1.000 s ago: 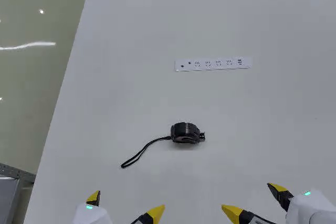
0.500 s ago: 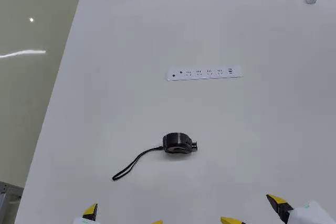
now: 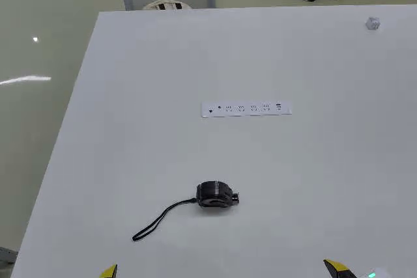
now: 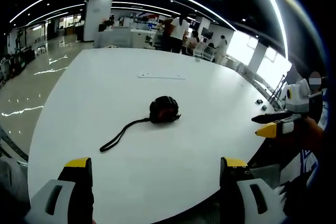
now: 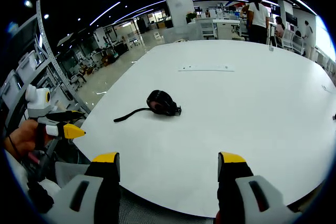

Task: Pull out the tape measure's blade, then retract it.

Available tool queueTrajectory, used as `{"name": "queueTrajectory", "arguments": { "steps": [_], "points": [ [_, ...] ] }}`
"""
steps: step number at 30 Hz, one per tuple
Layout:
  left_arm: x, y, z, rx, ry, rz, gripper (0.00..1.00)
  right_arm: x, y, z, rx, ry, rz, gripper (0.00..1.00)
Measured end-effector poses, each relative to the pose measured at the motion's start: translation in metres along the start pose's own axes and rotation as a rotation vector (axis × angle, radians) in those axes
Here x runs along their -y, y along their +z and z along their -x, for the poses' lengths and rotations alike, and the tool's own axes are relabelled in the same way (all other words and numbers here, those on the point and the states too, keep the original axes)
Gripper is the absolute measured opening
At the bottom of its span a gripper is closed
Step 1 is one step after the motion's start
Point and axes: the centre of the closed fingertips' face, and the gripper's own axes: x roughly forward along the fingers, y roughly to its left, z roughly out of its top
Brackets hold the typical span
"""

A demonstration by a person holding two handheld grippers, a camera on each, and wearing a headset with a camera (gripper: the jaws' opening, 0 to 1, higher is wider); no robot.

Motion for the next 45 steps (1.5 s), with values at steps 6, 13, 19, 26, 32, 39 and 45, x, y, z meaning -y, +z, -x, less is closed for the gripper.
{"name": "queueTrajectory", "arguments": {
  "steps": [6,13,19,26,32,39,45],
  "points": [
    [0.0,0.001,-0.002,0.002,-0.006,0.002,0.98,-0.002,0.005,-0.002,0.004,0.009,0.009,0.76],
    [0.007,0.002,-0.009,-0.009,-0.017,-0.012,0.98,0.0,0.003,-0.006,-0.003,0.013,0.015,0.75],
    [0.008,0.006,-0.014,-0.012,-0.022,-0.022,0.97,0.001,0.001,-0.011,-0.01,0.019,0.02,0.74],
    [0.009,0.011,-0.021,-0.013,-0.026,-0.037,0.96,0.002,0.006,-0.018,-0.013,0.026,0.031,0.74],
    [0.012,0.015,-0.028,-0.014,-0.036,-0.046,0.96,0.004,0.009,-0.025,-0.016,0.033,0.045,0.73],
    [0.013,0.015,-0.033,-0.022,-0.042,-0.06,0.95,0.006,0.009,-0.03,-0.021,0.042,0.065,0.72],
    [0.014,0.017,-0.038,-0.02,-0.047,-0.068,0.94,0.008,0.011,-0.034,-0.021,0.047,0.078,0.71]
  ]
}}
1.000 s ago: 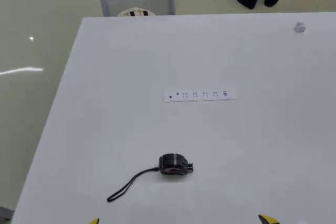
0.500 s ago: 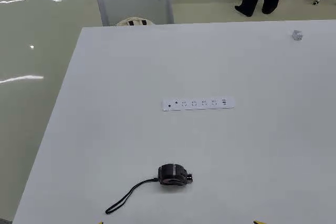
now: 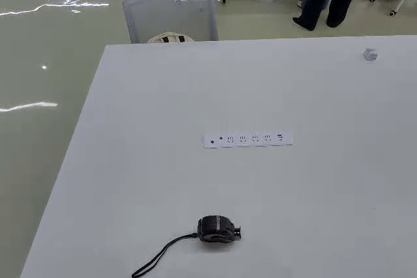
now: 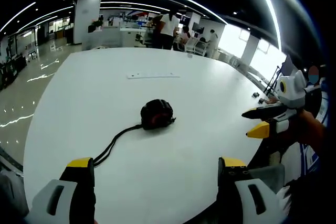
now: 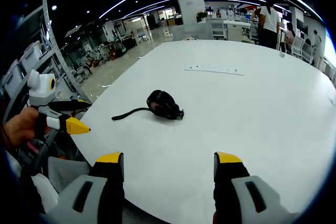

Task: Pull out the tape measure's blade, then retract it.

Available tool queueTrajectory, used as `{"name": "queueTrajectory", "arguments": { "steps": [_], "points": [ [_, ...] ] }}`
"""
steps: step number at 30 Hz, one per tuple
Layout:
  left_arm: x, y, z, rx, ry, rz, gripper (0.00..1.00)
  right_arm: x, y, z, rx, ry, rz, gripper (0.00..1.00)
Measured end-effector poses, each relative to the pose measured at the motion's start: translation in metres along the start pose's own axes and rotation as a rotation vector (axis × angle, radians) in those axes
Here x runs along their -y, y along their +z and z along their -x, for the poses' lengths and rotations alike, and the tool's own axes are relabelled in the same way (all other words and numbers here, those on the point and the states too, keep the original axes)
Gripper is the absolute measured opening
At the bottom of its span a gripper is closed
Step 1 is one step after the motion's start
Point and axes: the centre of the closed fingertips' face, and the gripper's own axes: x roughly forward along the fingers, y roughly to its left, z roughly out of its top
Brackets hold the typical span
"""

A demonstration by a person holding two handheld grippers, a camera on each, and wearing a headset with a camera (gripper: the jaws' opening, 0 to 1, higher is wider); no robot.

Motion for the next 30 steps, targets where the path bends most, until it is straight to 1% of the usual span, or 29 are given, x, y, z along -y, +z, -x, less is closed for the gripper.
{"name": "queueTrajectory", "arguments": {
  "steps": [7,12,17,30],
  "points": [
    [0.002,0.0,-0.006,-0.008,-0.011,-0.013,0.94,0.0,0.001,-0.007,-0.009,0.011,0.016,0.71],
    [0.001,0.001,-0.011,-0.01,-0.02,-0.022,0.94,0.0,-0.001,-0.014,-0.018,0.022,0.021,0.7],
    [-0.003,0.005,-0.017,-0.009,-0.02,-0.031,0.94,0.0,-0.001,-0.019,-0.024,0.031,0.029,0.7],
    [-0.004,0.013,-0.032,-0.015,-0.047,-0.085,0.93,0.003,0.0,-0.029,-0.048,0.049,0.067,0.68]
  ]
}}
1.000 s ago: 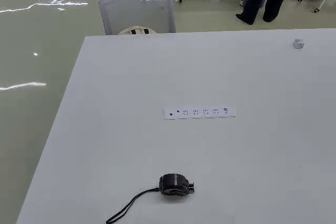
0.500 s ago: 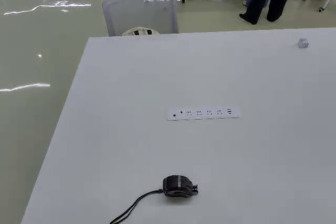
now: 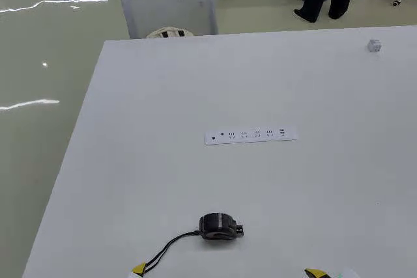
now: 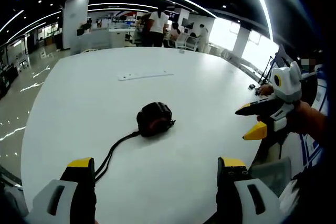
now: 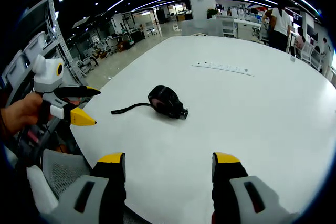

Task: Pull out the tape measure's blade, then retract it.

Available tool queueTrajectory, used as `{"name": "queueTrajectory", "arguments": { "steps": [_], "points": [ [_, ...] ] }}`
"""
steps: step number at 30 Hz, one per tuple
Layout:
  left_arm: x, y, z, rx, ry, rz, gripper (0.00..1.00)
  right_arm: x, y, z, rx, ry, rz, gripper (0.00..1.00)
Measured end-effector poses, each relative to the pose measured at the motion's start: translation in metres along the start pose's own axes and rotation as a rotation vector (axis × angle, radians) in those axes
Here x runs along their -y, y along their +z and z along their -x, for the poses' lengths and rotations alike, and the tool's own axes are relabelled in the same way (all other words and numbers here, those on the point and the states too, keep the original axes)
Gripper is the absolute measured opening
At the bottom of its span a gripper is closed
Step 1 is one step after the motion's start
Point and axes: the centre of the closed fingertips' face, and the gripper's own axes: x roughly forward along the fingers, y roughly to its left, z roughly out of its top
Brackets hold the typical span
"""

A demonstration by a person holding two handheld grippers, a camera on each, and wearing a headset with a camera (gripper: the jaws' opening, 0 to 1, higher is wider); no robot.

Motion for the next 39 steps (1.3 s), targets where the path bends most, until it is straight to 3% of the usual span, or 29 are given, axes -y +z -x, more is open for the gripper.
{"name": "queueTrajectory", "arguments": {
  "steps": [23,39],
  "points": [
    [-0.002,0.015,-0.024,0.0,-0.068,-0.105,0.9,0.008,-0.003,-0.02,-0.046,0.032,0.083,0.65],
    [-0.003,0.018,-0.044,-0.031,-0.125,-0.191,0.9,0.016,-0.001,-0.038,-0.083,0.051,0.144,0.66]
  ]
}}
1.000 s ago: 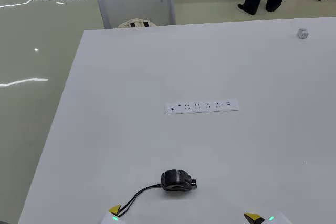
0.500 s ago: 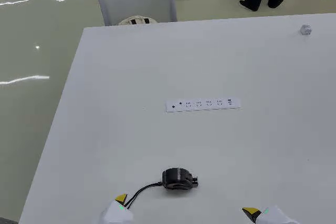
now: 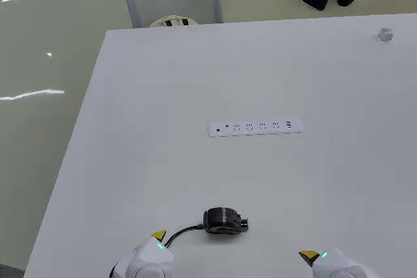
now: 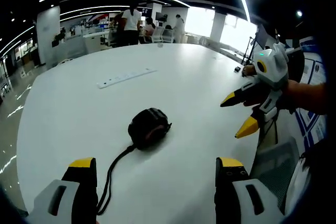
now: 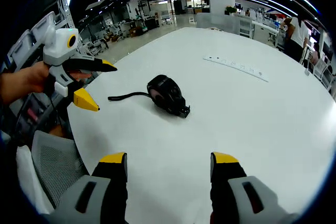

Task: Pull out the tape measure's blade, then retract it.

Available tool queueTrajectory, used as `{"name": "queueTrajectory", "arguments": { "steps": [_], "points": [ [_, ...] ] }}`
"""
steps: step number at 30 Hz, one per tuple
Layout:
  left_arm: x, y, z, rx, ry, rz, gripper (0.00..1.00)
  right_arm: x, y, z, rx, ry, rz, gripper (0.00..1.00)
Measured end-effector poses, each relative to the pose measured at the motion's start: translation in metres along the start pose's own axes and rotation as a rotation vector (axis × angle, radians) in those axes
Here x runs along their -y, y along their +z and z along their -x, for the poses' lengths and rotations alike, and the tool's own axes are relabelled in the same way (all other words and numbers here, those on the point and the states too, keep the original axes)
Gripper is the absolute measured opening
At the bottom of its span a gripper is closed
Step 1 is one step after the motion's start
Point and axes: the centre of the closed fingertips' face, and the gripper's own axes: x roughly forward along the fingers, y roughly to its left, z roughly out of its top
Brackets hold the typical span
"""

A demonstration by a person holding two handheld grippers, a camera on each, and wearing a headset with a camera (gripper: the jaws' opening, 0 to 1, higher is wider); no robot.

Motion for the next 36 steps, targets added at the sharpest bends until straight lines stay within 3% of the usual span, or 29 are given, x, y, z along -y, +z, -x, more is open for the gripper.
{"name": "queueTrajectory", "arguments": {
  "steps": [17,36],
  "points": [
    [-0.007,0.009,-0.022,-0.022,-0.043,-0.024,0.89,0.013,0.004,-0.016,-0.04,0.024,0.067,0.65],
    [-0.003,0.02,-0.041,-0.047,-0.124,-0.158,0.87,0.025,0.011,-0.032,-0.067,0.048,0.168,0.62]
  ]
}}
